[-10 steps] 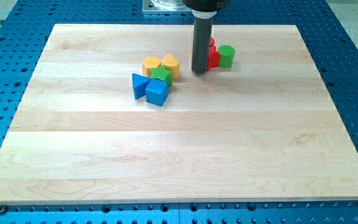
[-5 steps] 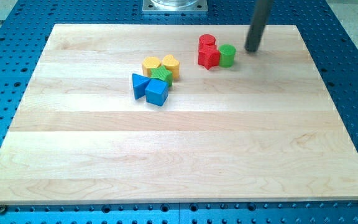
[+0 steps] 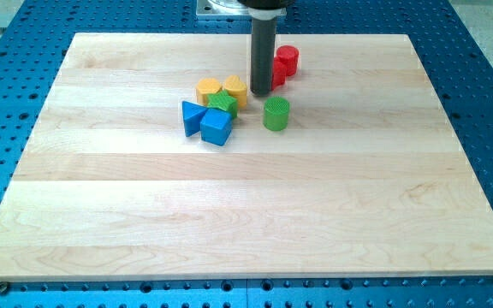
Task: Place red blocks and heart in a diagonal line
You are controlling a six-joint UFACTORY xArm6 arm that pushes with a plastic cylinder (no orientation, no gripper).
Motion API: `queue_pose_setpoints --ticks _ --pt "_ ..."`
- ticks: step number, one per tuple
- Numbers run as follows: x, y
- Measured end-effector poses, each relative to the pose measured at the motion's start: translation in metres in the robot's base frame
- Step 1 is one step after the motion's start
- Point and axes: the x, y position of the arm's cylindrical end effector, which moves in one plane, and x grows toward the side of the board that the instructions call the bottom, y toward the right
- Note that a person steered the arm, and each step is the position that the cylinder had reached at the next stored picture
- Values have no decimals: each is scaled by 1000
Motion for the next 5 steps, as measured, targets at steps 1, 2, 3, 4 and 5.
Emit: queue_pose_setpoints --ticks 1,2,3,4,5 --pt "-3 0" --pt "17 -14" --pt "24 -13" --pt "26 -33" --pt "39 -36"
